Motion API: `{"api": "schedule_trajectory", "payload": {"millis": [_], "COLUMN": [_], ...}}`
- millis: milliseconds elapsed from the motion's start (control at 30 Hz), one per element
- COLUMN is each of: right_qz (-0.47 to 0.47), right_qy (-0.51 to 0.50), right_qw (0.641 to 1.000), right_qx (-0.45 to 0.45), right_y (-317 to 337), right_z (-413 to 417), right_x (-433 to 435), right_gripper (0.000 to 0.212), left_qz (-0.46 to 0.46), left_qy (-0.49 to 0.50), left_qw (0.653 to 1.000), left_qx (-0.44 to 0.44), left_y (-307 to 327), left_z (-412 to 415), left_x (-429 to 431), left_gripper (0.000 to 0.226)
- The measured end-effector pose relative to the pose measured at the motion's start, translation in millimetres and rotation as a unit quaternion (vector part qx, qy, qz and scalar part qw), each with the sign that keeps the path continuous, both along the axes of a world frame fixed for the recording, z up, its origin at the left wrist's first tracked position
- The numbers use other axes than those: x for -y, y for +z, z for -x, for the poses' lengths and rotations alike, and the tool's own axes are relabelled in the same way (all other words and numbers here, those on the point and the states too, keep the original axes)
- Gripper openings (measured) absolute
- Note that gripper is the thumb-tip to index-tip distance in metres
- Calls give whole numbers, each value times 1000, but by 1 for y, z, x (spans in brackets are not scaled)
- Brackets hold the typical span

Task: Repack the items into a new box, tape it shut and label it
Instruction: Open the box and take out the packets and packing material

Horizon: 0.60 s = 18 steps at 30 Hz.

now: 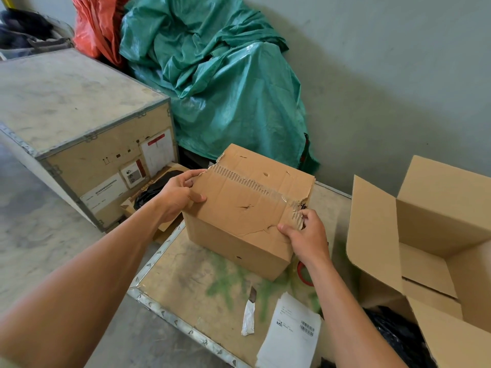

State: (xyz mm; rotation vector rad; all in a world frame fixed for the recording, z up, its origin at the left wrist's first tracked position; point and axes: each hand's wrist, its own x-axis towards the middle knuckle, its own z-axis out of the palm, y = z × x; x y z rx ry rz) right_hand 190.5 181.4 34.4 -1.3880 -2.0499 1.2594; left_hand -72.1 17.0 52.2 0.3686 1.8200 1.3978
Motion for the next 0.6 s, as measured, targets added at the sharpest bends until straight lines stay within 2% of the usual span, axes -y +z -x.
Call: {"api": "schedule_trajectory", "payload": {"millis": [67,167,300,467,600], "right_qz": [47,81,81,43,35], "right_qy": [-5,-5,-10,8,62], "right_qw": [999,996,996,998,996], "right_qx": [-16,-28,-45,-55,-55], "right_y": [1,1,2,2,21], "right_z": [2,4,4,1,11], "right_x": [-6,-13,-10,-4,-14], "right_gripper": [55,44,67,68,86], "left_qz": [-4,-15,-27,-35,-46], "left_qy": [3,13,18,30,45], "left_qw": [1000,1000,999,999,998], "left_qx": [1,-6,-5,8,18], "left_y": [-2,-2,-1,-1,1], "left_z": [0,-3,-8,-10,-10], "left_x": [0,-3,-6,-4,-6], "left_gripper": [65,66,65,64,63]}}
